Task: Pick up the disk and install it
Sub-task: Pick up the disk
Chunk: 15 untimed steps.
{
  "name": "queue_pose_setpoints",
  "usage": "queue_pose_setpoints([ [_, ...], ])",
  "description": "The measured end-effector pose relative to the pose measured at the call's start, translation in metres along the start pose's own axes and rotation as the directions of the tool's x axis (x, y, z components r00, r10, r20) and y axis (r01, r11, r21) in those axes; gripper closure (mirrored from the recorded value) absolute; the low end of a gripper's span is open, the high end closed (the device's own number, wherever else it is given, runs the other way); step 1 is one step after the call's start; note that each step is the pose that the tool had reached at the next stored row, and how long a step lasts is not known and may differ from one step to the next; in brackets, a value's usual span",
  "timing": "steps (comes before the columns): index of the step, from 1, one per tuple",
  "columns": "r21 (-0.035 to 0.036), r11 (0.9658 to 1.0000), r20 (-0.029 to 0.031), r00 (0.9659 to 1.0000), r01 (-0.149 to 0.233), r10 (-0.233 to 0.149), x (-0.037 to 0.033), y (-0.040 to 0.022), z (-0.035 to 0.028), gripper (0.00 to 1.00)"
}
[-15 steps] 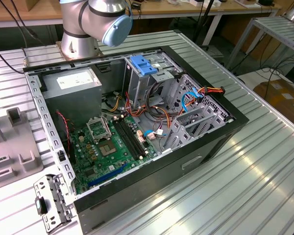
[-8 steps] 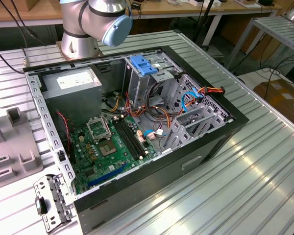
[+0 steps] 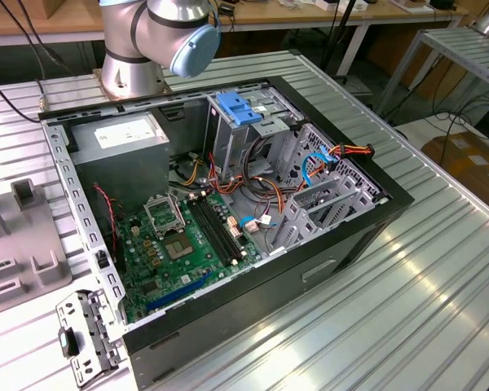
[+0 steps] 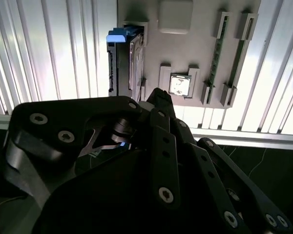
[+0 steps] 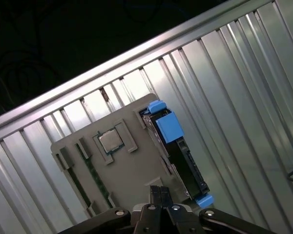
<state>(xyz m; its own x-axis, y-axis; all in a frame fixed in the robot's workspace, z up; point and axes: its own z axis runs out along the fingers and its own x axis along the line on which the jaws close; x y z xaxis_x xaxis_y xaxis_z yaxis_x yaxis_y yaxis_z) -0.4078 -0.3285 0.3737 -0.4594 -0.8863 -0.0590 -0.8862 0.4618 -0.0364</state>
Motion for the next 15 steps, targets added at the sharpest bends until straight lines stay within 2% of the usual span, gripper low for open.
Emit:
queue_pose_setpoints([
  [11,-0.0032,0.9985,0.0021,0.9985,0.055,-0.055,0.0,0.0,0.0,0.89],
  [15,-0.0037,0.9979,0.0025,0.9979,0.064,-0.064,0.0,0.0,0.0,0.89],
])
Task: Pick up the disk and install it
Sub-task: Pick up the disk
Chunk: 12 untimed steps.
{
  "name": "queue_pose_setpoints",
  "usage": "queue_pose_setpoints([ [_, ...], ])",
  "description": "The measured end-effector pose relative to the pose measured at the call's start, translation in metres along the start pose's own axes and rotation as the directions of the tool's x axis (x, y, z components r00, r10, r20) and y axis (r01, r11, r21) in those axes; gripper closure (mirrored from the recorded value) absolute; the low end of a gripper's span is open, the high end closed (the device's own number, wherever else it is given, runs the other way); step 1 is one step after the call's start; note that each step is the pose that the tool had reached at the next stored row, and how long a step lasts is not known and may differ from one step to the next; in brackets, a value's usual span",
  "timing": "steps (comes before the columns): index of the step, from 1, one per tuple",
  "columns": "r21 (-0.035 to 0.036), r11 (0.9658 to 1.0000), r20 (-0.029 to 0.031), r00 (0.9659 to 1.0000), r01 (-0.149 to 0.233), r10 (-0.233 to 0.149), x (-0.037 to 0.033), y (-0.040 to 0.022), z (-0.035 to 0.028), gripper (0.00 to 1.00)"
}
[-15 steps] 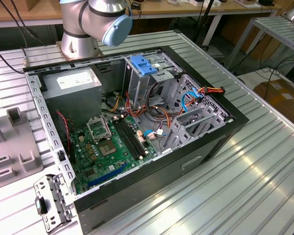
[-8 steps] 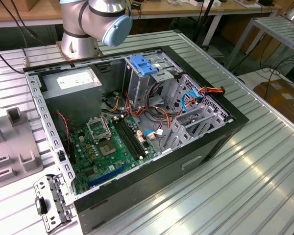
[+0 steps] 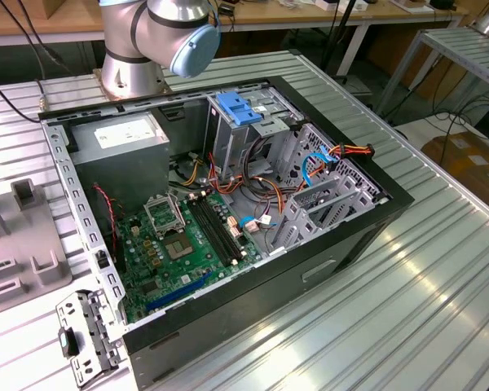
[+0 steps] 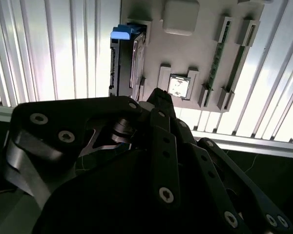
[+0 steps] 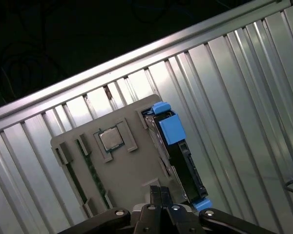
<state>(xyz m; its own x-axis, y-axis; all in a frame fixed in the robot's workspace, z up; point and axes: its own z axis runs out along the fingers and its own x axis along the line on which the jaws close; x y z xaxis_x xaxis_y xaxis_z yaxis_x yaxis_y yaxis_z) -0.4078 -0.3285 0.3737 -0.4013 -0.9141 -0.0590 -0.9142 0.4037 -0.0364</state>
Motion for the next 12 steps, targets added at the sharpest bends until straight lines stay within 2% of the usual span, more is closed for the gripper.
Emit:
queue_pose_setpoints([
  [7,-0.002,0.9994,0.0012,0.9994,0.034,-0.034,0.0,0.0,0.0,0.89],
  [12,-0.0039,0.9978,0.0025,0.9978,0.067,-0.067,0.0,0.0,0.0,0.89],
])
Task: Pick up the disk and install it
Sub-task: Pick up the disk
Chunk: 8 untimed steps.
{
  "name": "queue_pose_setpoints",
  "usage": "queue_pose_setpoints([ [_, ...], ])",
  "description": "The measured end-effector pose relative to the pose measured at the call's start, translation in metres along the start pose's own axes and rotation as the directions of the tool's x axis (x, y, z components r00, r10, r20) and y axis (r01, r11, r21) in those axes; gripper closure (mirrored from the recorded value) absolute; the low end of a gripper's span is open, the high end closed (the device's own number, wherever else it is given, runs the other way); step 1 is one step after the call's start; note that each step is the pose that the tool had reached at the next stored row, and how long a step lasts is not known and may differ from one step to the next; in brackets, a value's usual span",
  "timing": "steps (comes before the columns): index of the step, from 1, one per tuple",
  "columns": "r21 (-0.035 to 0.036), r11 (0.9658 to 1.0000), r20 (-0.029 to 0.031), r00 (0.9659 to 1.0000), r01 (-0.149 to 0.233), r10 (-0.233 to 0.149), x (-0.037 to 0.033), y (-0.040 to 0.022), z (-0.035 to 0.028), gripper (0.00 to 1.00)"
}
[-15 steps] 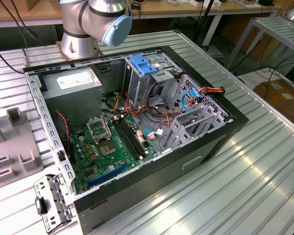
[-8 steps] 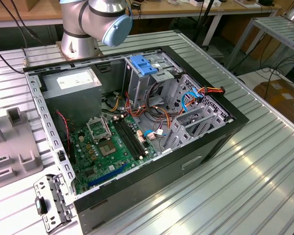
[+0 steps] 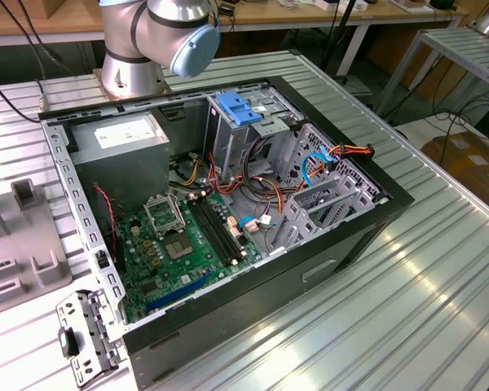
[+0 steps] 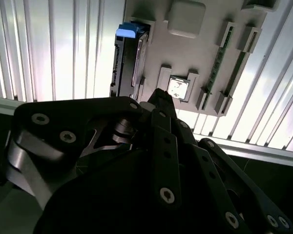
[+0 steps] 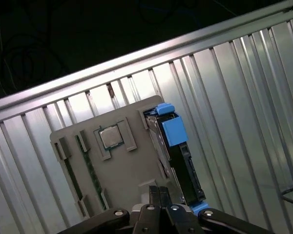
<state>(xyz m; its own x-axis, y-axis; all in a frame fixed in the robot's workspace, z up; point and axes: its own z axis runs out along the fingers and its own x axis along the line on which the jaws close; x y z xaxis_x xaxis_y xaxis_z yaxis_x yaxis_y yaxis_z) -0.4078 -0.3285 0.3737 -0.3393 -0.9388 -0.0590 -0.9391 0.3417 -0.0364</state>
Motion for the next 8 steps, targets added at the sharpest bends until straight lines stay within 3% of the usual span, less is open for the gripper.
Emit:
queue_pose_setpoints([
  [8,-0.0031,0.9986,0.002,0.9986,0.052,-0.052,0.0,0.0,0.0,0.89],
])
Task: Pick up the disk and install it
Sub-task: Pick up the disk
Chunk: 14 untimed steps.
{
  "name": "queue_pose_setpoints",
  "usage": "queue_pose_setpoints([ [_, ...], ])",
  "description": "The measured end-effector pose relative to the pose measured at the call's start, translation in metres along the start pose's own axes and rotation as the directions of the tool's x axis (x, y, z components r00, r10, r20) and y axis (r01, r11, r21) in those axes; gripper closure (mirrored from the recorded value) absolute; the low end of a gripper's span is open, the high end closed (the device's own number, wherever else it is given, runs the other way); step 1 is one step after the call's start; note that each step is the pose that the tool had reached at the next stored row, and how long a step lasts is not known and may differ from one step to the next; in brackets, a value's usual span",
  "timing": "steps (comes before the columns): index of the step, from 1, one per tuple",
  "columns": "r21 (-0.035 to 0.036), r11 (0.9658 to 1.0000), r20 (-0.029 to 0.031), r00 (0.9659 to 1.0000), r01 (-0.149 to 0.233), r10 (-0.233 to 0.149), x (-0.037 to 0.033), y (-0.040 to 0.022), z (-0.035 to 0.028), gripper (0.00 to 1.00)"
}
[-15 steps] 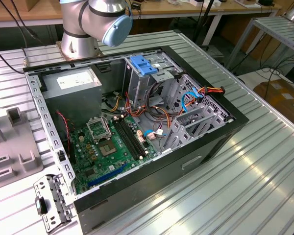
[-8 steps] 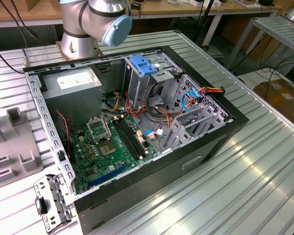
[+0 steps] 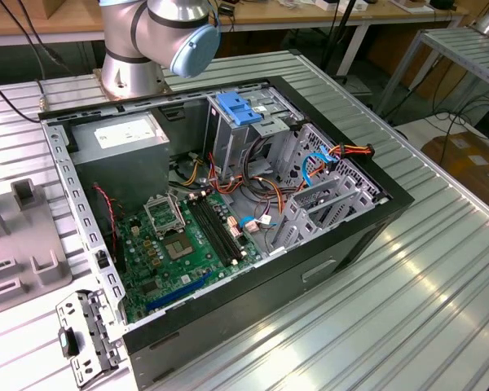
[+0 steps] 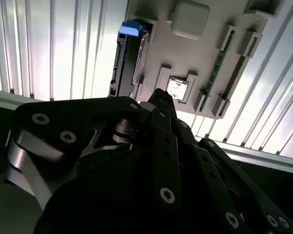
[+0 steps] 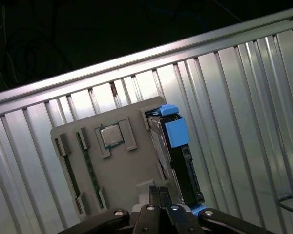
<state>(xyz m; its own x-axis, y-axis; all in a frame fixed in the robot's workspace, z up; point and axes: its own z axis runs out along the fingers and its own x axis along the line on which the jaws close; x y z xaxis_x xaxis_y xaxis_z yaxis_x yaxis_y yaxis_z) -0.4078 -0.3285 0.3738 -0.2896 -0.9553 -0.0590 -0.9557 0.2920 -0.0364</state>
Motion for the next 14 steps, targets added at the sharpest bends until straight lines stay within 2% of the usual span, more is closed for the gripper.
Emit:
queue_pose_setpoints([
  [9,-0.0041,0.9974,0.0028,0.9974,0.072,-0.072,0.0,0.0,0.0,0.89],
  [13,-0.0075,0.9909,0.0055,0.9909,0.134,-0.134,0.0,0.0,0.0001,0.89],
  [14,-0.0088,0.9874,0.0066,0.9874,0.158,-0.158,0.0,0.0,0.0001,0.89],
])
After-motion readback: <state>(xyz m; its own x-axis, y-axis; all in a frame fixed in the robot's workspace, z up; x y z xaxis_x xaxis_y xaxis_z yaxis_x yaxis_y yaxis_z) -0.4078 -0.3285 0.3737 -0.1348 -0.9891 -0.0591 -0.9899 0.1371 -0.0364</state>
